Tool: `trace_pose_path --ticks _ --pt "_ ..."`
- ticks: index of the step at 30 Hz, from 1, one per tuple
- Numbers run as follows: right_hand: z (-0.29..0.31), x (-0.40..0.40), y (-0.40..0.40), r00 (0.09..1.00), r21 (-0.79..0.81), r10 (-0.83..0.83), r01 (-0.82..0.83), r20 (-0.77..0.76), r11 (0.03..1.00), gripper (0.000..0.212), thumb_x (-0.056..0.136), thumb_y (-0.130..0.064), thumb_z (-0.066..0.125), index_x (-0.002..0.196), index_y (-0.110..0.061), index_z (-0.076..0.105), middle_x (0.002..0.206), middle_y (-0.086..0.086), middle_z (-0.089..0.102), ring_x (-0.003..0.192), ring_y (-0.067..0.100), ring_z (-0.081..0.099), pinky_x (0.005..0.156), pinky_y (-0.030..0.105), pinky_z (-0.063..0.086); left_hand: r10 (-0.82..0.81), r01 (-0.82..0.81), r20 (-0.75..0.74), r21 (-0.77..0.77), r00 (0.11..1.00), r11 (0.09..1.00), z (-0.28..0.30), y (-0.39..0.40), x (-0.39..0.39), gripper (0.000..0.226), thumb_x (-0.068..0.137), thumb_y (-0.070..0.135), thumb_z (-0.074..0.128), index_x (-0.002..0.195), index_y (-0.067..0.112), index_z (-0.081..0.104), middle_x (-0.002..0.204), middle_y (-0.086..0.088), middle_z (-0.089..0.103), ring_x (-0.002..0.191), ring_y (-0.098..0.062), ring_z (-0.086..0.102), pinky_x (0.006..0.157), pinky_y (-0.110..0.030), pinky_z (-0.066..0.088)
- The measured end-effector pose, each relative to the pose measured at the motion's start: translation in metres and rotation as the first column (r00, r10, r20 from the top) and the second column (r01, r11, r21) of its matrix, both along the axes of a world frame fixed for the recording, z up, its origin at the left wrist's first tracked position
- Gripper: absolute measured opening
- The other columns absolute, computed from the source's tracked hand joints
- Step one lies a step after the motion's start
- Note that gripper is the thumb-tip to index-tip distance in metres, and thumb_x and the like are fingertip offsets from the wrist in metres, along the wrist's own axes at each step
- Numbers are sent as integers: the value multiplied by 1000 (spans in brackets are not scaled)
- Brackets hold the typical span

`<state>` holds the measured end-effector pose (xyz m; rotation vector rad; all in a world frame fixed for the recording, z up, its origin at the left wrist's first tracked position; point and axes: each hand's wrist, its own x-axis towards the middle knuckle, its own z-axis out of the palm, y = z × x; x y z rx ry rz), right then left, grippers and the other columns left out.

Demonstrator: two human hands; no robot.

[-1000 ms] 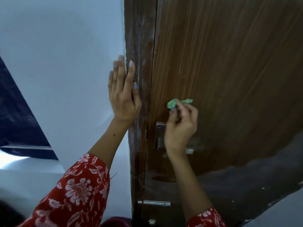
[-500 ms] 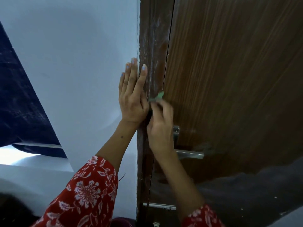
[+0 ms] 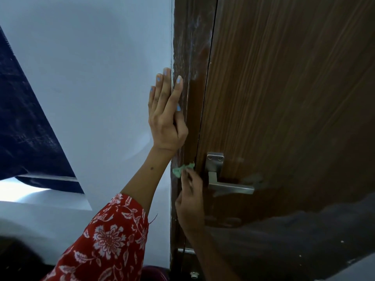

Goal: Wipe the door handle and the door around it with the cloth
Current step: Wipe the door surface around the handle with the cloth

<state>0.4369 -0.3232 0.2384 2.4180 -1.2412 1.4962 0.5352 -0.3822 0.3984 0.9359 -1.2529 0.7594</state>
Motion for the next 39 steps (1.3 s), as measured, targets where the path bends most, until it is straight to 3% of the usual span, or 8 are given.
trace_pose_path --ticks 5,10,15,17,23,28,33,39 --pt "-56 -28 -6 966 233 133 -80 -222 969 33 72 -16 78 103 -12 69 104 6 68 88 8 67 75 15 55 74 -75 54 3 996 997 -2 -4 1 44 93 11 42 135 -2 46 141 -32 43 138 -42 31 119 -44 20" --pt "-63 -44 -12 984 420 54 24 -172 907 18 60 -9 87 67 -13 71 77 -1 69 62 3 65 56 9 52 107 -106 64 -21 992 994 -3 -8 3 43 95 13 39 136 1 43 140 -32 43 141 -29 26 118 -46 22" --pt "-50 -38 24 1000 536 -14 -2 26 844 40 83 -17 68 121 -9 56 99 5 68 90 14 66 78 23 55 132 -129 72 -38 989 991 -6 -12 6 44 96 15 38 138 3 42 142 -30 43 143 -24 22 119 -43 21" --pt "-30 -37 40 998 514 23 -45 50 857 42 88 -22 62 127 -9 53 109 7 64 93 14 64 83 28 54 138 -135 76 -44 988 990 -6 -13 8 44 96 13 39 139 4 42 142 -29 42 143 -23 21 119 -43 20" --pt "55 -63 51 963 280 -4 -75 271 957 10 77 -10 72 83 -10 65 114 -3 50 96 -7 50 80 8 47 153 -151 91 -29 984 988 -6 -13 7 46 96 13 38 141 4 41 144 -29 41 144 -30 25 119 -44 21" --pt "97 -82 18 928 19 -98 97 359 995 13 75 -3 72 86 -3 65 90 10 63 80 20 62 61 35 57 169 -168 92 -17 981 986 -5 -10 4 46 95 11 38 141 3 41 144 -29 41 139 -40 30 119 -45 21" --pt "102 -58 -10 998 -51 -58 58 -7 997 16 79 -5 71 95 -1 71 98 13 66 91 25 61 78 33 55 180 -180 103 -12 978 984 -5 -9 5 47 94 10 39 141 4 40 144 -29 41 139 -40 30 119 -45 20" --pt "101 -75 -18 989 -3 -145 145 4 989 19 80 -2 66 98 -6 71 98 9 67 92 21 59 80 28 51 195 -194 97 -20 976 981 -6 -13 5 47 96 13 37 142 6 39 144 -27 41 140 -38 29 120 -43 19"
